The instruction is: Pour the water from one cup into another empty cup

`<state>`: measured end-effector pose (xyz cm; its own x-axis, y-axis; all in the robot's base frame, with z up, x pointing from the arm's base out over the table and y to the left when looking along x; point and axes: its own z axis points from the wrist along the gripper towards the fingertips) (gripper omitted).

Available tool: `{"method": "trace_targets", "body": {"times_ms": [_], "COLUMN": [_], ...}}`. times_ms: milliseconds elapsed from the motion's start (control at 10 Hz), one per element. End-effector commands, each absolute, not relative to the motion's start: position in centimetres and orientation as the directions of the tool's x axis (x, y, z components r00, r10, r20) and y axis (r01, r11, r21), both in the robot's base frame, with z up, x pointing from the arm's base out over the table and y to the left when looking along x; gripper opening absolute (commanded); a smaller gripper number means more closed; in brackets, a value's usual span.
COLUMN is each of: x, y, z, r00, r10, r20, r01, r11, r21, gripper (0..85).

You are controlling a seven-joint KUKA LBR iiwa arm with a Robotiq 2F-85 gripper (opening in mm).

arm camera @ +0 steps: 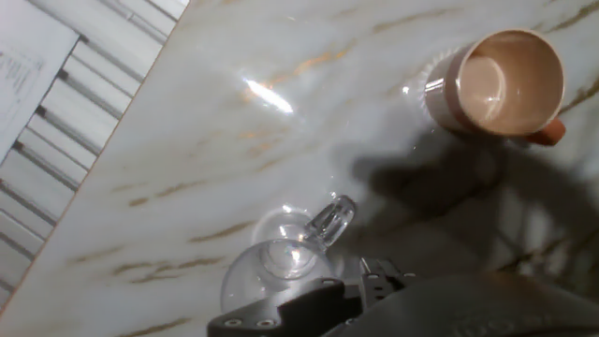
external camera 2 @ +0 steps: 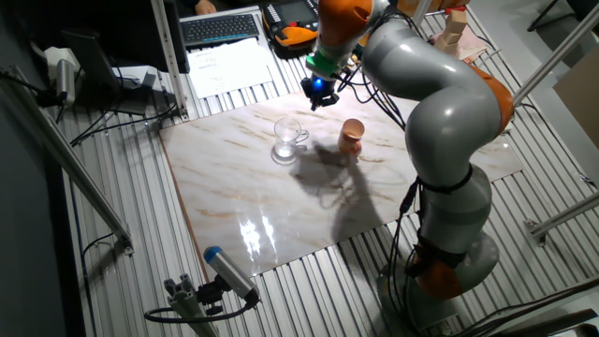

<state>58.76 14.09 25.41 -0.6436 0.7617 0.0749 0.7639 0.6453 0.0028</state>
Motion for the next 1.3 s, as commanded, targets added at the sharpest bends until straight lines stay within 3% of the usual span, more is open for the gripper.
{"method": "trace_targets", "body": {"times_ms": [0, 600, 900, 1200], "x": [58.6, 57.3, 57.2, 57.0], "y": [14.1, 11.9, 11.8, 11.0], "z": [25.5, 24.7, 24.8, 24.5], "r00": [-0.757, -0.891, -0.902, -0.919], "r10": [0.650, 0.451, 0.433, 0.395], "r20": [0.057, -0.056, 0.000, 0.013], "r01": [0.651, 0.451, 0.432, 0.395], "r11": [0.759, 0.892, 0.900, 0.916], "r21": [-0.009, 0.010, 0.062, 0.067], "gripper": [0.0, 0.0, 0.0, 0.0]}}
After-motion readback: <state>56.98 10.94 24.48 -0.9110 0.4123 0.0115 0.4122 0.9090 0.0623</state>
